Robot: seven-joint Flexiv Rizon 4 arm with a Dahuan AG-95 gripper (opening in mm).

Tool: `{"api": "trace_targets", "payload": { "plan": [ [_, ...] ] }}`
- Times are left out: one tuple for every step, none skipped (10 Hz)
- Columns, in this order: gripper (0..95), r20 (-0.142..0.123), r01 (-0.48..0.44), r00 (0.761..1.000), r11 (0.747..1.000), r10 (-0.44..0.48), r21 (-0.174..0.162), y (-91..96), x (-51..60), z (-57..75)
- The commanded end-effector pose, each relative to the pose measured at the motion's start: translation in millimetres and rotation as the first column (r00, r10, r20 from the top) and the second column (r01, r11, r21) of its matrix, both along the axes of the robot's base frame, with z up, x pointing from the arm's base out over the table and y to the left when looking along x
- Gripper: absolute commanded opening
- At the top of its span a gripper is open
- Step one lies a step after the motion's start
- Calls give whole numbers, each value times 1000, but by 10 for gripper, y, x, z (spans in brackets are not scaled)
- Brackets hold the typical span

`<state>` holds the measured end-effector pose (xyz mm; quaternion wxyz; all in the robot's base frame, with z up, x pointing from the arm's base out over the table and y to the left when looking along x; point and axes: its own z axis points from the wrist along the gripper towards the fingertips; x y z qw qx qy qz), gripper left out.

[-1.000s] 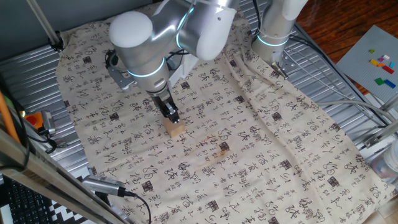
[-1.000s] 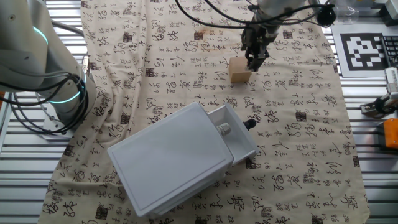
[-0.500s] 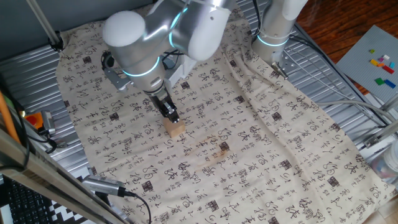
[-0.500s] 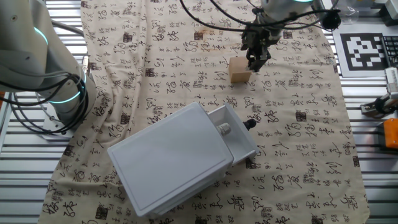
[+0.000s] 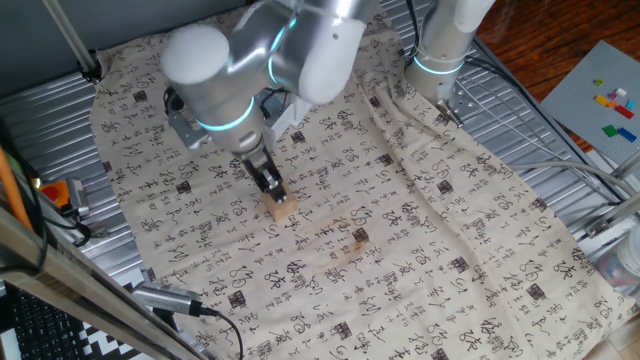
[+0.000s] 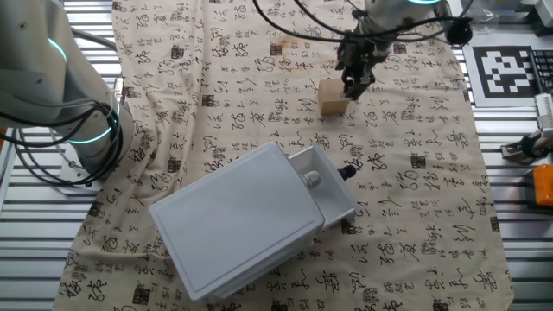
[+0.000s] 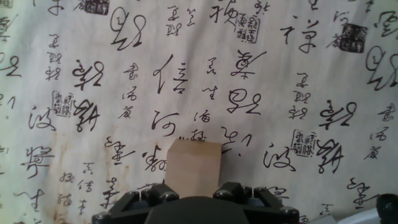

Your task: Put things in the drawer

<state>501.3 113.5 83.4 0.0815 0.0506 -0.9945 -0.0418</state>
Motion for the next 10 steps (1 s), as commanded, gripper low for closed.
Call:
{"api": "trace_targets", "payload": {
  "plan": [
    [570, -1, 12, 1000, 1000, -12, -3, 30, 44, -114],
    [570, 4, 14, 1000, 1000, -14, -9, 40, 28, -179],
    [570, 11, 12, 1000, 1000, -12, -8, 32, 7, -222],
    [570, 20, 6, 1000, 1000, -6, -9, 15, -23, -266],
    [570, 25, 2, 1000, 1000, -1, -10, 4, -30, -296],
    [570, 29, 5, 1000, 1000, -5, -10, 3, -29, -325],
    [570, 33, 14, 999, 1000, -13, -14, 21, -21, -367],
    [380, 36, 24, 999, 1000, -23, -17, 50, -15, -402],
    [0, 33, 29, 999, 999, -28, -21, 72, -12, -417],
    [0, 23, 16, 1000, 999, -15, -29, 72, -16, -394]
  ]
}}
